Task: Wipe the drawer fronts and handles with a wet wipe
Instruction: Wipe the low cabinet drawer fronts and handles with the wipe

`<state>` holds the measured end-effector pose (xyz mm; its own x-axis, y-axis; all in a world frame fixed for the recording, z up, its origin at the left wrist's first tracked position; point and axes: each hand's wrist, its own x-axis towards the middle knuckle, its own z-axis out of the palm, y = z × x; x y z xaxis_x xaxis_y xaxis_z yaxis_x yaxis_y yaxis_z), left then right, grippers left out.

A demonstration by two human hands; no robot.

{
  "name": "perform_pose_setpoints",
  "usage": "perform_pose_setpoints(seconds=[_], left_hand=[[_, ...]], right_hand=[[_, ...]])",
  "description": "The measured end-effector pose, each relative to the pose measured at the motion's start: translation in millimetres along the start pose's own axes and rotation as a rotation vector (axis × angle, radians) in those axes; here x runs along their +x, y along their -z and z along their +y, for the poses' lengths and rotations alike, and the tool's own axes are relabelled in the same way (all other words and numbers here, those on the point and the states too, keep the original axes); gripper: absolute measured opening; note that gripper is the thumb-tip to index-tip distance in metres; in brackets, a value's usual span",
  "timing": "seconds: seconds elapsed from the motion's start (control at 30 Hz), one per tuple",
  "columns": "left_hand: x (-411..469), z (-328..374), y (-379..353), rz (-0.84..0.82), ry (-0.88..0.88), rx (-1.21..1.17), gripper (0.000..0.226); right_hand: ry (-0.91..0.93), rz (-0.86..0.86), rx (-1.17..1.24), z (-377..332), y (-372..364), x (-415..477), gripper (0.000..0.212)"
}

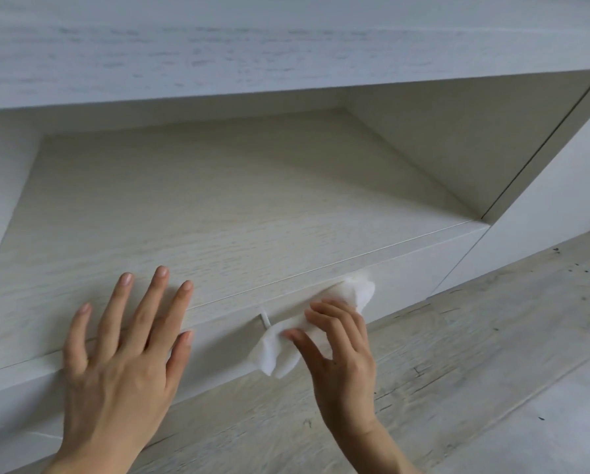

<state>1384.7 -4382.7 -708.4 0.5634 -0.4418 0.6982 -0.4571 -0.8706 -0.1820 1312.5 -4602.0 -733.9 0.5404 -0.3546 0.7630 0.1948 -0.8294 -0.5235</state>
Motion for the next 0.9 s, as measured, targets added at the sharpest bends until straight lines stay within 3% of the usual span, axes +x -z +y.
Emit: perform_pose_setpoints(seconds=[0.23,0.4,0.6,0.9], left_hand=[[-2.7,-4.5,-4.4,-0.031,-0.011,-0.051,0.049],[-0.5,-5.4,-1.6,-0.051,-0.017,-0.094,0.049],[-1.3,-2.7,-1.9,-0.061,-0.003,-0.116,0.047],[-0.1,-5.2,-5.0,-0.059,0.000,-0.184,0.048]], right_hand=[[0.121,-0.067,0.039,-12.9,-9.3,1.1,0.019],[0.083,-0.040,-0.020,3.3,4.7,8.9,0.030],[0.145,-0.121,-0.027,-15.5,-11.9,8.4,0.026],[0.082,-0.030,-0.017,-4.3,-2.2,5.0,0.033]])
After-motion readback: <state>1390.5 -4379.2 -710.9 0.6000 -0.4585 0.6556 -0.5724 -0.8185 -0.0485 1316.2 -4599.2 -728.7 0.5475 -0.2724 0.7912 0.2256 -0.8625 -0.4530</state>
